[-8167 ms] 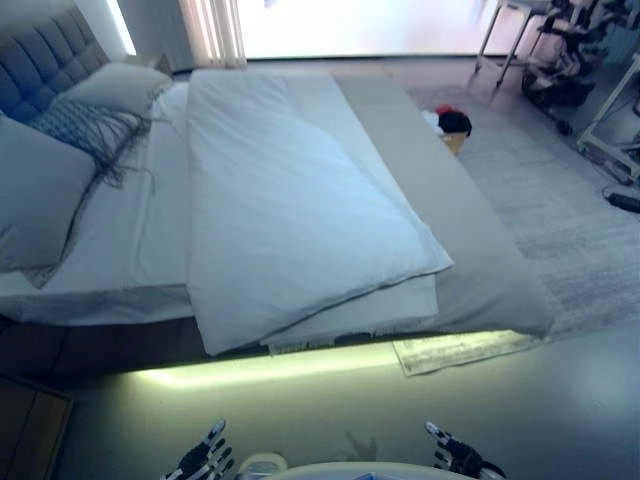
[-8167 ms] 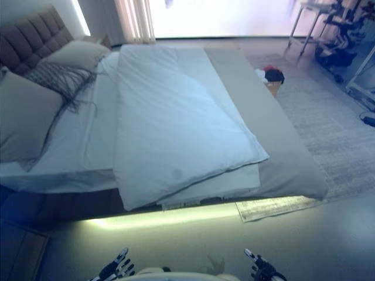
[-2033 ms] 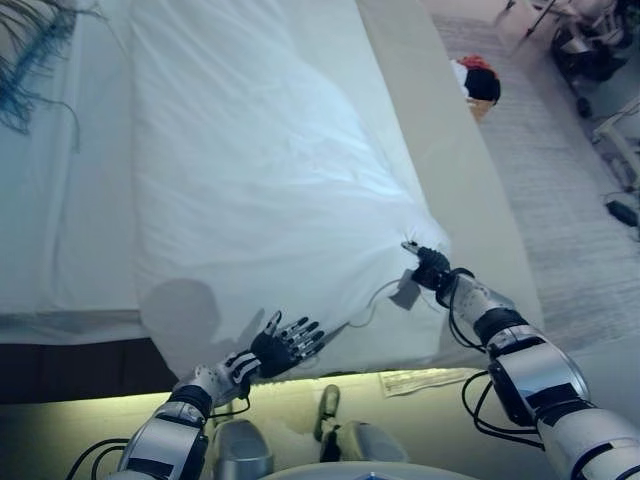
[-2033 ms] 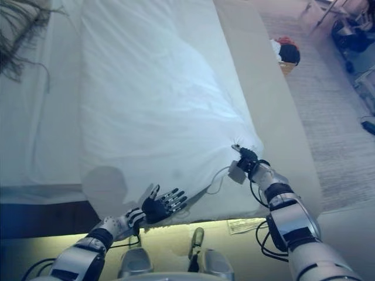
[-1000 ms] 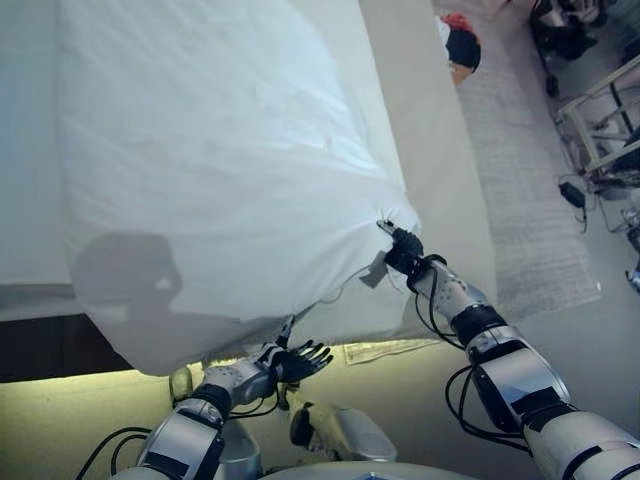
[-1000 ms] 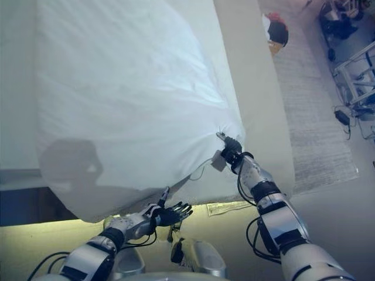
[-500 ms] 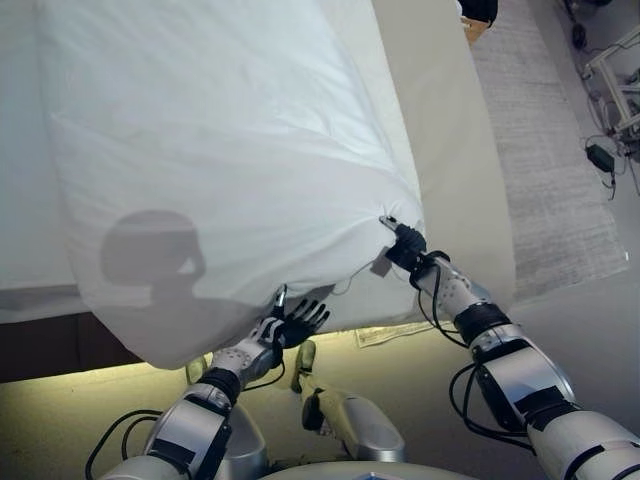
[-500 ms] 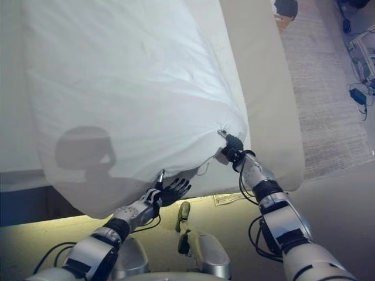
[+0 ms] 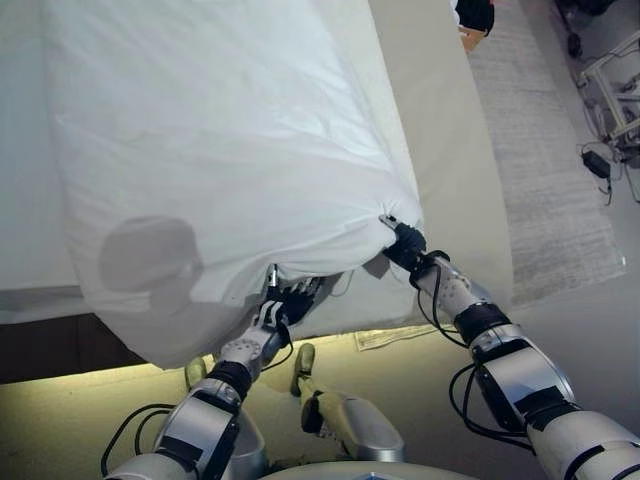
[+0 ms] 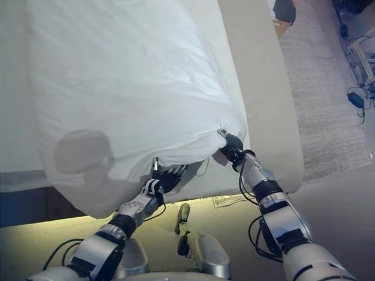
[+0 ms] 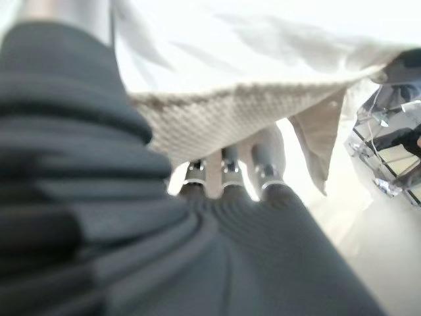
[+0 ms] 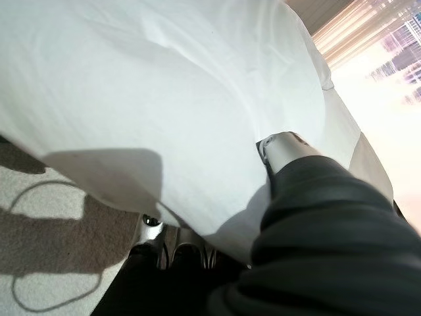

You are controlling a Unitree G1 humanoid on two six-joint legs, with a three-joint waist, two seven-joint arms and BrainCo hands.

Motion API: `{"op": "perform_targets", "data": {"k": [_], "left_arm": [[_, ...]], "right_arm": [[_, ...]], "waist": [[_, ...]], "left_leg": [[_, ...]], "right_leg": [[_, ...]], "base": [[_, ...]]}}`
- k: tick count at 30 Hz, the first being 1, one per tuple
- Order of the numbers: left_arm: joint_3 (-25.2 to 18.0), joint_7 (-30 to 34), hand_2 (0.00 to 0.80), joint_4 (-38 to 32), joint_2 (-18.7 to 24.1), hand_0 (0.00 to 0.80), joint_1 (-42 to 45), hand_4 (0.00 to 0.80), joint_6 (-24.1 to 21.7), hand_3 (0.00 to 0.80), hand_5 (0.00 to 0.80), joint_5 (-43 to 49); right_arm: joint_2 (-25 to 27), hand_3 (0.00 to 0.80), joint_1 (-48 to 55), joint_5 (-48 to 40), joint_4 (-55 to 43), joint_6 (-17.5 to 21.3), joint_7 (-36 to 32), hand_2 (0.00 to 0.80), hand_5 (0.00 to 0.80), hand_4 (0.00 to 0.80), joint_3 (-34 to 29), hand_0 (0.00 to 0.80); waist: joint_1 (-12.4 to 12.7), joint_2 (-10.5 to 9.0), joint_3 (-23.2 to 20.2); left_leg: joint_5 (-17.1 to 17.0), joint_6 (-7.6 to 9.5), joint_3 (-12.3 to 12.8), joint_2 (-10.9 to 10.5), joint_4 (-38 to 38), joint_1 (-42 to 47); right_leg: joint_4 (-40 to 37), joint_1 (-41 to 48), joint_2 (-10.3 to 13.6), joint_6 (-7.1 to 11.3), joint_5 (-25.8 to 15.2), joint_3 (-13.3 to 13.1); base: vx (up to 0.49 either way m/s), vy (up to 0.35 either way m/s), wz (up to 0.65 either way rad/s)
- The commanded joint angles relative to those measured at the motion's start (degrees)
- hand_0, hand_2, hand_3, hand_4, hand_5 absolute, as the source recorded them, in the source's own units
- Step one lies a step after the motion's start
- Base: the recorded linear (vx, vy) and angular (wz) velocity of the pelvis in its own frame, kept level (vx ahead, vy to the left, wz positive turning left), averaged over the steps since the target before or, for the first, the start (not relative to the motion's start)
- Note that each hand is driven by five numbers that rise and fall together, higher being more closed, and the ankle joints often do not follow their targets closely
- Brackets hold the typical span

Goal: Make the bed neatly

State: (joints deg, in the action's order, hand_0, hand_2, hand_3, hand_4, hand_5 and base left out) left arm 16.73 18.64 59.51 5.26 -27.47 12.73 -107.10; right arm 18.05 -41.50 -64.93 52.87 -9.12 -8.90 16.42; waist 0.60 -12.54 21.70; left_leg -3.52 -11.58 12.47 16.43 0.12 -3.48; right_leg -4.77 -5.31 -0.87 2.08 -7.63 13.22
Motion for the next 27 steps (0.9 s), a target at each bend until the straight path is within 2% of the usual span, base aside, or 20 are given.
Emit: {"op": "perform_targets", "data": {"k": [1, 7, 13, 14, 16, 27], "left_arm": [[1.98, 5.66, 0.000, -3.35, -4.49, 0.000, -6.13, 0.000, -1.32, 0.000, 0.000, -0.24], [5.65, 9.00, 0.000, -6.76, -7.35, 0.000, -5.28, 0.000, -5.24, 0.000, 0.000, -3.09], [8.63, 8.55, 0.000, -10.24, -9.47, 0.000, -5.77, 0.000, -10.43, 0.000, 0.000, -5.90], [8.75, 8.34, 0.314, -10.80, -9.91, 0.314, -5.77, 0.314, -11.65, 0.314, 0.314, -5.90], [8.89, 8.42, 0.800, -11.36, -10.07, 0.800, -5.74, 0.800, -12.99, 0.800, 0.800, -5.90], [8.35, 7.75, 0.800, -10.95, -10.88, 0.800, -5.24, 0.800, -17.58, 0.800, 0.800, -5.90]], "right_arm": [[3.06, 0.800, -2.97, -2.86, -2.40, 3.71, -0.42, 0.800, 0.800, 0.800, -1.90, 0.800], [2.54, 0.800, -2.74, -2.21, -0.41, 3.35, -0.79, 0.800, 0.800, 0.800, -2.55, 0.800], [2.04, 0.800, -2.85, -0.82, 1.81, 2.94, -1.62, 0.800, 0.800, 0.800, -2.97, 0.800], [1.95, 0.800, -2.69, -0.42, 2.06, 2.78, -1.60, 0.800, 0.800, 0.800, -3.15, 0.800], [2.03, 0.800, -2.48, -0.07, 2.37, 2.51, -1.60, 0.800, 0.800, 0.800, -3.30, 0.800], [2.09, 0.800, -2.06, 2.86, 4.46, 0.81, -1.73, 0.800, 0.800, 0.800, -3.82, 0.800]], "waist": [[-0.60, -0.81, -2.20], [-0.62, -0.01, -3.39], [-0.86, 1.04, -4.70], [-0.95, 1.27, -4.99], [-1.13, 1.63, -5.33], [-1.57, 3.95, -7.07]], "left_leg": [[-1.43, 1.46, -1.72, 1.86, -0.30, -2.04], [-1.19, 1.74, -1.23, 1.31, -0.74, -0.83], [-0.75, 1.82, -0.63, 0.96, -0.70, 0.50], [-0.66, 1.81, -0.45, 0.92, -0.73, 0.83], [-0.59, 1.80, -0.23, 0.88, -0.90, 1.40], [-0.59, 1.86, 0.65, 0.08, -2.48, 4.13]], "right_leg": [[4.52, 1.10, 5.86, 5.40, 2.59, 0.76], [4.34, 2.03, 6.40, 5.57, 2.48, 0.56], [4.26, 3.17, 7.04, 5.78, 2.66, 0.26], [4.28, 3.36, 7.13, 5.81, 2.72, 0.22], [4.32, 3.64, 7.27, 5.81, 2.86, 0.07], [4.28, 5.22, 8.13, 5.98, 3.55, -0.07]], "base": [[0.000, 0.000, 0.00], [0.010, 0.013, 0.02], [0.020, 0.024, 0.01], [0.038, 0.051, 0.02], [0.031, 0.047, 0.02], [0.020, 0.057, -0.03]]}}
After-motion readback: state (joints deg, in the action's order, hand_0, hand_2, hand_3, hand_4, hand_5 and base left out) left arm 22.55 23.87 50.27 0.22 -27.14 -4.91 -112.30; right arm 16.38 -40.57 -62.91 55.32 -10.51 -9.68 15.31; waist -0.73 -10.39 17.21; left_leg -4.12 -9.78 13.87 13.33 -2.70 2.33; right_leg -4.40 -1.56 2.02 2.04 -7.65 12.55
